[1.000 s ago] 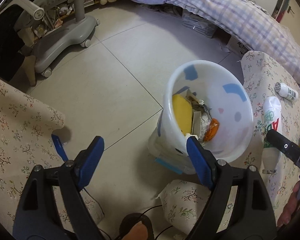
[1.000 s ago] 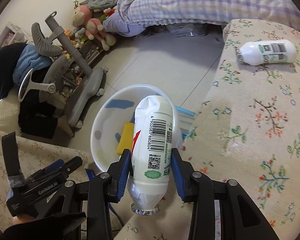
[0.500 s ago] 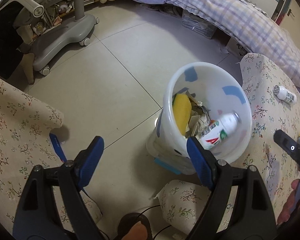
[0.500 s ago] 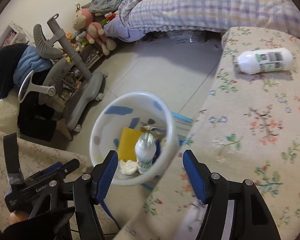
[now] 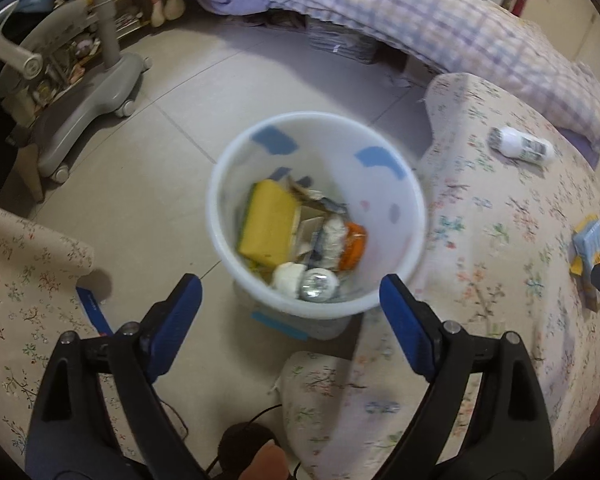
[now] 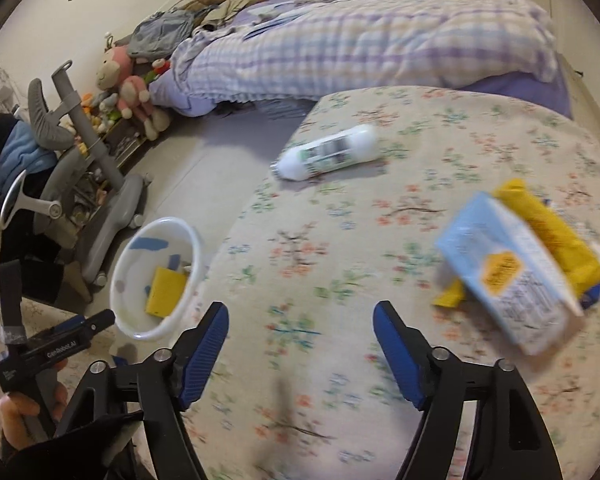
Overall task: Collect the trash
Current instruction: 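Carry tissue and white bottle over the wastebasket and release both, then grasp the blue milk carton with the left gripper while the right grasps the blue snack box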
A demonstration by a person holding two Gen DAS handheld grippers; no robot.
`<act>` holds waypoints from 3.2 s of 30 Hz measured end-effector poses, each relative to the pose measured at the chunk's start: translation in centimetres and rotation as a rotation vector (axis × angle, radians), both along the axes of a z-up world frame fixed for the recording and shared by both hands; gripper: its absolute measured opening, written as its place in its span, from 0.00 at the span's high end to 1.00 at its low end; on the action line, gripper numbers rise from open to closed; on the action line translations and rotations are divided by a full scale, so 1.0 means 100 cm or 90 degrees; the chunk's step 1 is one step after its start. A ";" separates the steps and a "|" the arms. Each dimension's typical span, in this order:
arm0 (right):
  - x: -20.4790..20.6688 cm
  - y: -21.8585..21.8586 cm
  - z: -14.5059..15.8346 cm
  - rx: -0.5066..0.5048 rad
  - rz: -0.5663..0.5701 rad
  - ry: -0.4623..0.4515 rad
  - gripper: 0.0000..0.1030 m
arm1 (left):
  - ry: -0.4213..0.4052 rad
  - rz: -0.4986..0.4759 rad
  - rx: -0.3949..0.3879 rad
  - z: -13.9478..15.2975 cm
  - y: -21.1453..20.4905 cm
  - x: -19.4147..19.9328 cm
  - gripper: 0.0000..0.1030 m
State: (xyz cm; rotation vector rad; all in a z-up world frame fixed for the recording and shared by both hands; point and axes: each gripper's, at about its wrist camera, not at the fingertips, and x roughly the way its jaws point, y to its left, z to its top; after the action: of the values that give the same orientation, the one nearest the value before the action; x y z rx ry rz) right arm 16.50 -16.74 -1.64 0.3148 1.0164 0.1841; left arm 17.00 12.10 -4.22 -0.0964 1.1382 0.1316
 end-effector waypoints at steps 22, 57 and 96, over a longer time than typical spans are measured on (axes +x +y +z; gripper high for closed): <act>-0.073 -0.200 -0.011 -0.041 -0.196 -0.010 0.00 | 0.020 -0.156 -0.087 0.015 -0.219 0.006 0.06; -0.076 -0.266 -0.051 0.044 -0.285 0.063 0.00 | -0.005 -0.185 -0.222 0.001 -0.300 0.025 0.39; -0.019 -0.248 -0.053 0.097 -0.149 0.029 0.64 | -0.007 -0.192 -0.163 0.024 -0.184 0.007 0.39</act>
State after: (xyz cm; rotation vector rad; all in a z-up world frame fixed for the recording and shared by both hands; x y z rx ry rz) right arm 14.58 -41.59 -6.89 0.5758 1.0045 0.0431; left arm 17.66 -6.27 -1.79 -0.1515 1.1422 -0.2826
